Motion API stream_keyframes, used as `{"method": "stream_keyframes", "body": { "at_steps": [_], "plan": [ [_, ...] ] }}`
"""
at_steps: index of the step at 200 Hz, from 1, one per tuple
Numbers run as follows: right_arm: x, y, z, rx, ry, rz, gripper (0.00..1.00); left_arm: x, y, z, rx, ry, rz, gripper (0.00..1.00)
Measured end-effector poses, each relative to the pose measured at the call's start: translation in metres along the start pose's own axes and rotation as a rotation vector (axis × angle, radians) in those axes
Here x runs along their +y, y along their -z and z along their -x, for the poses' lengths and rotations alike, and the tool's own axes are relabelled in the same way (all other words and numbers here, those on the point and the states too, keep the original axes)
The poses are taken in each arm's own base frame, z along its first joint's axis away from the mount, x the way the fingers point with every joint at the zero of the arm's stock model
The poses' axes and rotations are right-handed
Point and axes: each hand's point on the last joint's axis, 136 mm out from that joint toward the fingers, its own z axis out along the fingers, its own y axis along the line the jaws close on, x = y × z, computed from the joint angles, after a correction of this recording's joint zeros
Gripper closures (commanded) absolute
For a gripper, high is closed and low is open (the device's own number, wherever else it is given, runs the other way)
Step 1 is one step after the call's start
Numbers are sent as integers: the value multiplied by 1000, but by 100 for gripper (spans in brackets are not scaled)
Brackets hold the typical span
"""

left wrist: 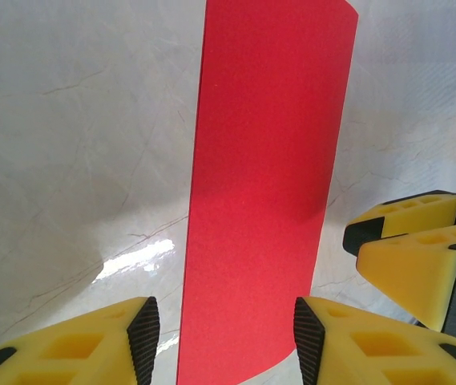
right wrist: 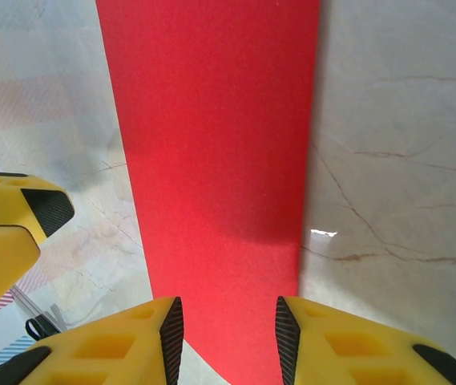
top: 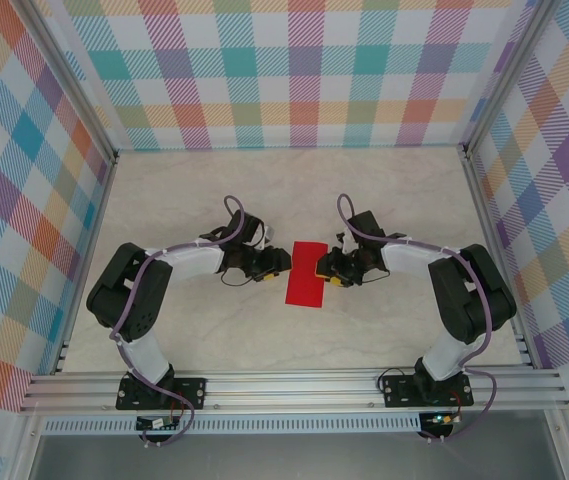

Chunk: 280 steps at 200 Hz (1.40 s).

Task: Fold a paper plane with a square sheet of paper (pick it up from the middle)
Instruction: Fold the square sheet of paper in half at the center of the table.

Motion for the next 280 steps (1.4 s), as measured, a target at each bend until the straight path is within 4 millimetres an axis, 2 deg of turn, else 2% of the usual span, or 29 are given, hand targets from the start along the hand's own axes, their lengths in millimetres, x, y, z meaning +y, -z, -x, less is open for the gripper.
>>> {"method": "stream_keyframes", "body": {
  "at_steps": [78,142,187,232,280],
  "plan": [
    [-10,-12,-1,33,-23,-18,63,5,-8,-3,25,13,-1,49],
    [-12,-12,0,25,-21,-31,64,6,-9,-5,33,17,-2,49],
    [-1,0,5,-17,7,-14,64,6,-10,-5,35,17,-3,50],
    [1,-3,5,-6,8,0,64,9,-13,-6,43,24,4,50],
    [-9,-12,2,18,-14,-21,64,9,-13,-6,44,23,2,51]
  ]
}}
